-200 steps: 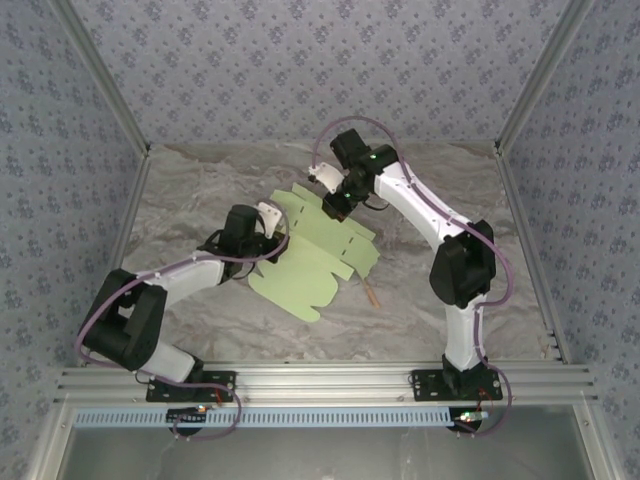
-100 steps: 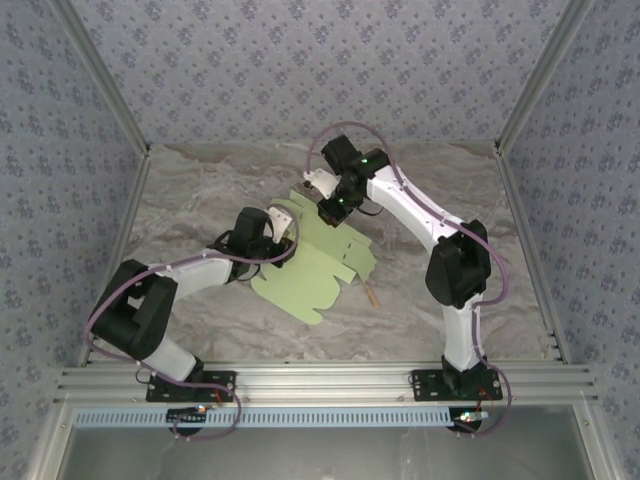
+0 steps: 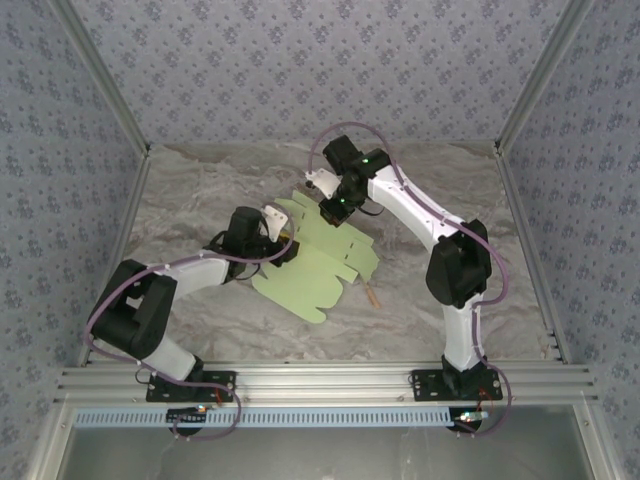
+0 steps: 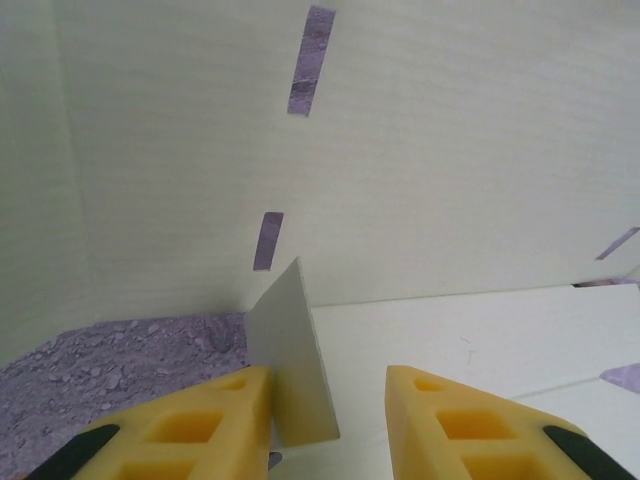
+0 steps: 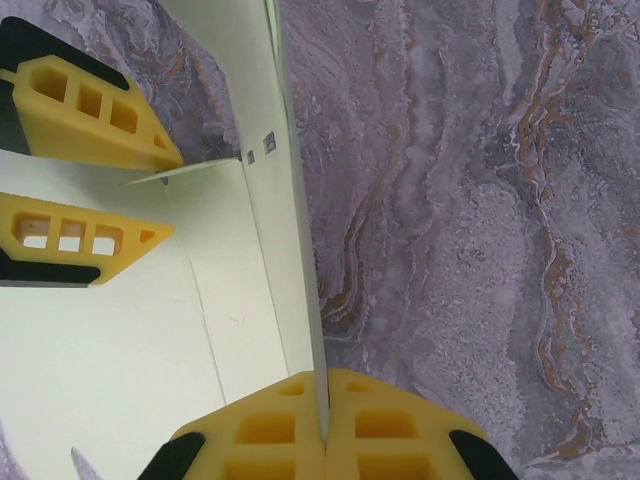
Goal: Fold the paper box
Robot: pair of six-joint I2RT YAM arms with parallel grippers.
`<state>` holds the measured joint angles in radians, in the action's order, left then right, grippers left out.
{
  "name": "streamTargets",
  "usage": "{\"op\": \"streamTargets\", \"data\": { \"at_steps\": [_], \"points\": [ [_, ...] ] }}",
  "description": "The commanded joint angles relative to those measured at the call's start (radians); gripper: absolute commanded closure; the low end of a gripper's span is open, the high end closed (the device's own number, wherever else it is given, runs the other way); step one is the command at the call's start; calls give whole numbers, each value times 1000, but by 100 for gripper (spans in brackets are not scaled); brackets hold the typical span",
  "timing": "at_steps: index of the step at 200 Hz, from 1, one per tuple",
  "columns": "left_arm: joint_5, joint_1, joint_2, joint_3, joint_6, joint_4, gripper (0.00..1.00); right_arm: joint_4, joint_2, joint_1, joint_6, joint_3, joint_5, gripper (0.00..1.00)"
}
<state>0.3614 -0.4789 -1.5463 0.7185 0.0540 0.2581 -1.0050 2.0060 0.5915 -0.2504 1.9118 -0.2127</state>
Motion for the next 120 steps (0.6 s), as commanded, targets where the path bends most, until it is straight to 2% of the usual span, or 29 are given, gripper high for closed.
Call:
{"op": "streamTargets", "data": {
  "at_steps": [1,62,91,120],
  "points": [
    [145,-13,-18,26,6,7,66,95,4,13,40,1,-35,100],
    [184,-1,-36,42,19,-8,64,99,5,12,37,0,-29,100],
    [204,53,34,6,95,46,63,90,-20,1,7,-8,-23,100],
    [208,99,140,-27,150,48,58,78,-50,-1,-49,-17,-13,100]
  ]
}}
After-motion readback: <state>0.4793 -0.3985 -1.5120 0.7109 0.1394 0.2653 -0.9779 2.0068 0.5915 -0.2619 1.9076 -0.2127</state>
